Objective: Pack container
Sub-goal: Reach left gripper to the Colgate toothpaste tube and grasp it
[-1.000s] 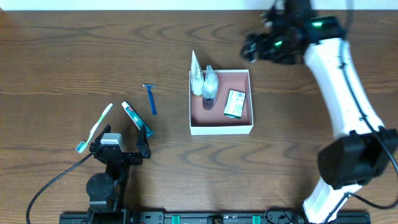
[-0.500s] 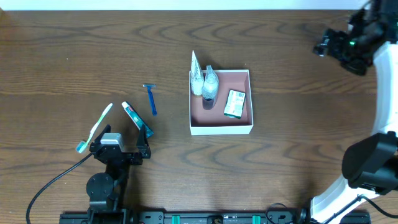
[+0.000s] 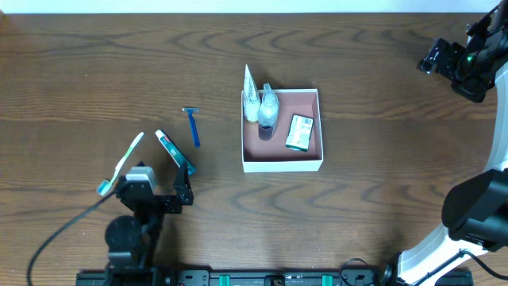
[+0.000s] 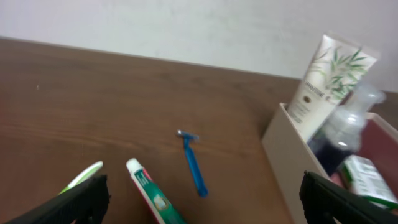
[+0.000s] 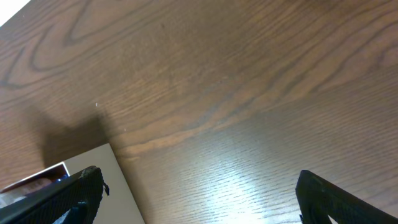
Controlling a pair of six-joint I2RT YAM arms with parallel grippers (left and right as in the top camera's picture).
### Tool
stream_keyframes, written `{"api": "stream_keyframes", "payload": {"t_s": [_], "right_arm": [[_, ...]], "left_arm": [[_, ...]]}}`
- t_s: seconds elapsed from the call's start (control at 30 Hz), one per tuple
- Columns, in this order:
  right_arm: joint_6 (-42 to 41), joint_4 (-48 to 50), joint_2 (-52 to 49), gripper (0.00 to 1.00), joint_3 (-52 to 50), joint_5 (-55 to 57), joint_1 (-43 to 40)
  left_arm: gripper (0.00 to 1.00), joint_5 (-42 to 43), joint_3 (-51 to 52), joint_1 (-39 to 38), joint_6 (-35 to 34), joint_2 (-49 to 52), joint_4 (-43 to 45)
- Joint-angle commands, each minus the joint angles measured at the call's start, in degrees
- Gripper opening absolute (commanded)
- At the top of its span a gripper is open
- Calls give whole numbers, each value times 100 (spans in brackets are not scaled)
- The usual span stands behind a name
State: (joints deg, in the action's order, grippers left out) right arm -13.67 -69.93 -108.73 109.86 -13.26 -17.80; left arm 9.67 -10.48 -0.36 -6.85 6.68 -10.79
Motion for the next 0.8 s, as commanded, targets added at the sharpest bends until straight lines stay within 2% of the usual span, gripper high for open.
{"api": "stream_keyframes", "payload": {"t_s": [0.0,0.2,0.27,0.37,0.6,0.67,0.73,0.77], "right_arm": [[-68,-15,42,99,61,-4,-28],[-66,-15,42,99,61,-4,-31],[-68,-15,42,99,61,-4,-31],[-68,-17,42,99,61,-4,-31],[-66,-15,39,99,61,-4,-31],[-66,-15,39,99,61,-4,-31],[-68,-15,42,99,61,-4,-31],[-68,-17,42,99,61,-4,-31]], "left_arm": [[98,127,-1165,35,-140,839,-422],[98,330,-3633,35,-131,3309,-2450],[98,564,-4229,35,-136,3974,-2835],[98,1073,-4590,35,-138,4730,-2883],[98,1082,-4553,35,-190,6365,-2385],[96,1003,-4553,35,-632,6924,-2275],[89,741,-4553,35,-1211,7407,-2203],[88,619,-4553,35,-1447,7602,-2181]]}}
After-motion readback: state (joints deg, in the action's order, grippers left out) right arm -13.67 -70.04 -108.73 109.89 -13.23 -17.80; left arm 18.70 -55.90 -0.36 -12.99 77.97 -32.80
